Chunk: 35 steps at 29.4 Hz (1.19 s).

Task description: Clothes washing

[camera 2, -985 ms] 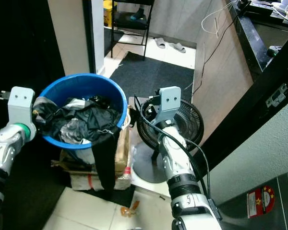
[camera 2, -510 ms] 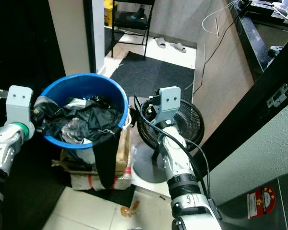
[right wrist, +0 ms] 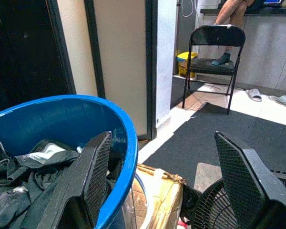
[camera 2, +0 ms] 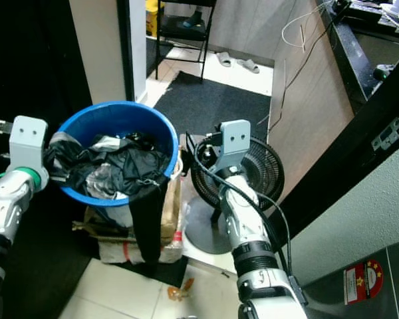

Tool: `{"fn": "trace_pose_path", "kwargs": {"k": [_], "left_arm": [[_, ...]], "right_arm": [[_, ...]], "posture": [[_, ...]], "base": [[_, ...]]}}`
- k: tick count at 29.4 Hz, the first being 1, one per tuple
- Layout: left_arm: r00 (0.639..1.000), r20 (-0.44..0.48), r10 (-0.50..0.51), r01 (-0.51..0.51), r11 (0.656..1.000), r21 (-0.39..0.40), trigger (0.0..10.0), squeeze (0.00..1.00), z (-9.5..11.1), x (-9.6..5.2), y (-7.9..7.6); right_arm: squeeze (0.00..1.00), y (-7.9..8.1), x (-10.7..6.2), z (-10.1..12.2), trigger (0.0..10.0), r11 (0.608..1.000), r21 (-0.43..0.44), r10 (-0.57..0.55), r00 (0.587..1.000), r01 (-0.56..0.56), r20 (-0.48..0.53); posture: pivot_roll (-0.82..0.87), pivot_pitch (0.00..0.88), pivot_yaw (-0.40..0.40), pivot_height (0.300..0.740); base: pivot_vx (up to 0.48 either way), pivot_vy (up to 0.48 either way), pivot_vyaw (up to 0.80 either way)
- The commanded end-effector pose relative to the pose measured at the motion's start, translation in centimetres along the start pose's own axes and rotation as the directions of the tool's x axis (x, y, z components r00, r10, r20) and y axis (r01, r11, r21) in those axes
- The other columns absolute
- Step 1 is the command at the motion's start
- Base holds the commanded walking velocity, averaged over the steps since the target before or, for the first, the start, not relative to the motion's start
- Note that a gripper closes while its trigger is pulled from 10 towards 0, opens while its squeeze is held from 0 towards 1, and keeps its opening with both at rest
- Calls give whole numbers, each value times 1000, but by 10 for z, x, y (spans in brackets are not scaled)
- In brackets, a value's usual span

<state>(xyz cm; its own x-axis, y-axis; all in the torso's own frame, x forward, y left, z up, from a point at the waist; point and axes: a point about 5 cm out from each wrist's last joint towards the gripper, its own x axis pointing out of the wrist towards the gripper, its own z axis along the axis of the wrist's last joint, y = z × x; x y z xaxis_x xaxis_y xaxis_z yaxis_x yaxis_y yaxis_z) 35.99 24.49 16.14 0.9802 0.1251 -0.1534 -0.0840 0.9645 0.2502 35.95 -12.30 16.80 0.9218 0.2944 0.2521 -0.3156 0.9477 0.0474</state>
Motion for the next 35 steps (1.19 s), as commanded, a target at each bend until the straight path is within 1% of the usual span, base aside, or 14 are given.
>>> {"fn": "trace_pose_path", "kwargs": {"k": [1, 6, 9, 10, 11, 12, 13, 14, 19, 27, 29, 31, 32, 35], "left_arm": [[1000, 26, -4, 4, 1000, 8, 0, 0, 3, -2, 2], [975, 218, -48, 73, 991, -108, 0, 0, 42, -14, 5], [904, 412, -112, 220, 949, -227, 0, 0, 81, -32, 8], [852, 500, -155, 305, 923, -235, 7098, 0, 99, -43, 7], [808, 558, -187, 365, 903, -226, 7098, 0, 111, -52, 7], [766, 605, -218, 425, 877, -222, 10000, 0, 120, -60, 7], [766, 605, -218, 425, 877, -222, 10000, 0, 120, -60, 7], [674, 684, -280, 535, 824, -189, 10000, 0, 136, -73, 5], [550, 774, -313, 673, 716, -188, 10000, 0, 156, -85, 4], [299, 939, -168, 830, 532, -169, 10000, 0, 208, -112, 30], [290, 939, -188, 829, 539, -149, 10000, 0, 211, -115, 33], [366, 857, -362, 755, 655, -45, 10000, 0, 198, -111, 19], [477, 734, -483, 684, 729, 34, 10000, 0, 176, -100, 4], [637, 466, -614, 600, 775, 200, 10000, 0, 125, -84, -18]], "right_arm": [[0, -2, 0, 0, 10000, 1000, -1, -2, 1000, 2, -7], [0, -3, 0, 0, 10000, 1000, -2, -5, 1000, 5, -6], [0, -3, -1, -1, 10000, 1000, 0, -6, 1000, 6, -8], [0, -3, -1, -1, 10000, 1000, 0, -5, 1000, 5, -9], [0, -2, -1, -1, 10000, 1000, 1, -5, 1000, 5, -10], [0, -1, -1, -2, 10000, 1000, 2, -3, 1000, 3, -11], [0, -1, -1, -2, 10000, 1000, 2, -3, 1000, 3, -11], [0, 0, 0, -1, 10000, 1000, 4, 0, 1000, 0, -10], [0, 1, 1, -1, 10000, 1000, 6, 0, 1000, 0, -8], [0, -2, 0, -1, 10000, 1000, 3, -7, 1000, 7, -7], [0, -2, -1, -1, 10000, 1000, 2, -8, 1000, 8, -7], [0, -2, -1, -1, 10000, 1000, 3, -10, 1000, 10, -6], [0, -1, -1, -1, 10000, 1000, 4, -10, 1000, 10, -7], [0, -1, -2, -2, 10000, 1000, 7, -10, 1000, 10, -8]], "posture": [[64, 29, -49, 740], [62, 30, -46, 740], [65, 31, -47, 740], [72, 32, -50, 740], [73, 32, -50, 740], [73, 32, -50, 740], [73, 32, -50, 740], [75, 32, -50, 740], [71, 30, -48, 740], [65, 29, -46, 740], [66, 29, -45, 740], [69, 31, -43, 740], [69, 34, -43, 740], [71, 40, -42, 740]], "base": [[0, 0, 0], [0, 0, 0], [0, 0, 0], [0, 0, 0], [0, 0, 0], [0, 0, 0], [0, 0, 0], [0, 0, 0], [0, 0, 0], [0, 0, 0], [0, 0, 0], [0, 0, 0], [0, 0, 0], [0, 0, 0]]}}
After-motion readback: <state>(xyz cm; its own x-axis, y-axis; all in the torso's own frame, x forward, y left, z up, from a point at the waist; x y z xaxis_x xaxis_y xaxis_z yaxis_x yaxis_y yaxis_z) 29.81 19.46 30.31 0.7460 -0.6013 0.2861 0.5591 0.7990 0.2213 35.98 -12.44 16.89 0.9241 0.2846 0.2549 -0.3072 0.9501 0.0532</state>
